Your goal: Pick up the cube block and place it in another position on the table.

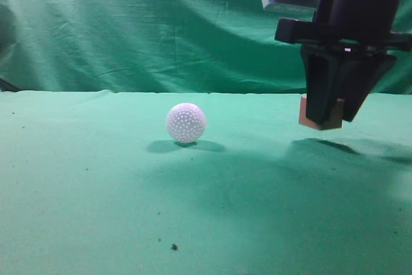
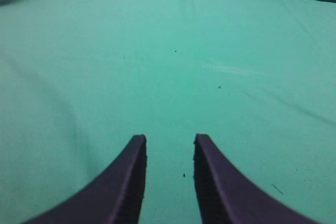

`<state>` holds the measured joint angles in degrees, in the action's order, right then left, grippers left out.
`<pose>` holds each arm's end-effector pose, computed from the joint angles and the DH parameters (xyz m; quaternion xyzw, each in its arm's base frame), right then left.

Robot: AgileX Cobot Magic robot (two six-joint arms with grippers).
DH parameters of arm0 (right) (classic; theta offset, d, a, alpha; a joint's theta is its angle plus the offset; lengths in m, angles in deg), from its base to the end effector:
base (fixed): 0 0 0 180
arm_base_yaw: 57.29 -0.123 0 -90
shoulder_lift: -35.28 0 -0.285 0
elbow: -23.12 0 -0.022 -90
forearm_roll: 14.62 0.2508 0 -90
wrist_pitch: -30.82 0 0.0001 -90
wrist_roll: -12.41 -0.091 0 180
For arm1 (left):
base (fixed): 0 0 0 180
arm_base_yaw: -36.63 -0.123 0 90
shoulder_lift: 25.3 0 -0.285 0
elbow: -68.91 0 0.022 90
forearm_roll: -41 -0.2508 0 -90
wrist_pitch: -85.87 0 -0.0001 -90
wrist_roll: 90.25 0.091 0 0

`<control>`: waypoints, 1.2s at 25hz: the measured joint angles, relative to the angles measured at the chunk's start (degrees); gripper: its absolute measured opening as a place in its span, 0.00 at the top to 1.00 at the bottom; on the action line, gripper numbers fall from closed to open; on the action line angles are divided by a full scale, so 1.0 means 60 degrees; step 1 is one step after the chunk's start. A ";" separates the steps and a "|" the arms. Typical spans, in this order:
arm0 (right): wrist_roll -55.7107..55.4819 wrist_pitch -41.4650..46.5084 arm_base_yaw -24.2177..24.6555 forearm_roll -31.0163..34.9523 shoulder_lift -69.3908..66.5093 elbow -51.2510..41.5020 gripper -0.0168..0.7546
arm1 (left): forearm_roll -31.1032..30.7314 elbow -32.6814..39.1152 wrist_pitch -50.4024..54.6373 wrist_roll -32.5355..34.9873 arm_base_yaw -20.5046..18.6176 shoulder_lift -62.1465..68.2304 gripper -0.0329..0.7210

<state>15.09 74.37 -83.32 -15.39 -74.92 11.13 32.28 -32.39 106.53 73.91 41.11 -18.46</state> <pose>0.3101 0.1505 0.1873 -0.2501 0.9602 0.0200 0.1226 0.0529 0.0008 0.1733 -0.0383 0.7975 -0.0425 0.6006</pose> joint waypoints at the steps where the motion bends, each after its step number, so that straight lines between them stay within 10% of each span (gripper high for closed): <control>1: -0.0490 0.0114 0.0019 -0.0426 -0.0003 0.0258 0.69 | 0.0000 0.0000 0.0000 0.0000 0.0000 0.0000 0.61; 18: -0.1941 0.0322 0.1300 -0.1453 -0.2786 0.3676 0.69 | 0.0000 0.0000 0.0000 0.0000 0.0000 0.0000 0.61; 24: -0.1945 0.0348 0.1300 -0.0626 -0.2811 0.3691 0.37 | 0.0000 0.0000 0.0000 0.0000 0.0000 0.0000 0.61; 28: -0.1998 0.0898 0.1300 -0.0469 -0.2351 0.3697 0.37 | 0.0000 0.0000 0.0000 0.0000 0.0000 0.0000 0.61; 30: -0.2004 0.1224 0.1300 -0.0446 -0.1751 0.3697 0.59 | 0.0000 0.0000 0.0000 0.0000 0.0000 0.0000 0.61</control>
<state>3.07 81.71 -75.52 -18.06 -85.43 33.32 32.28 -32.39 106.53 73.91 41.11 -18.46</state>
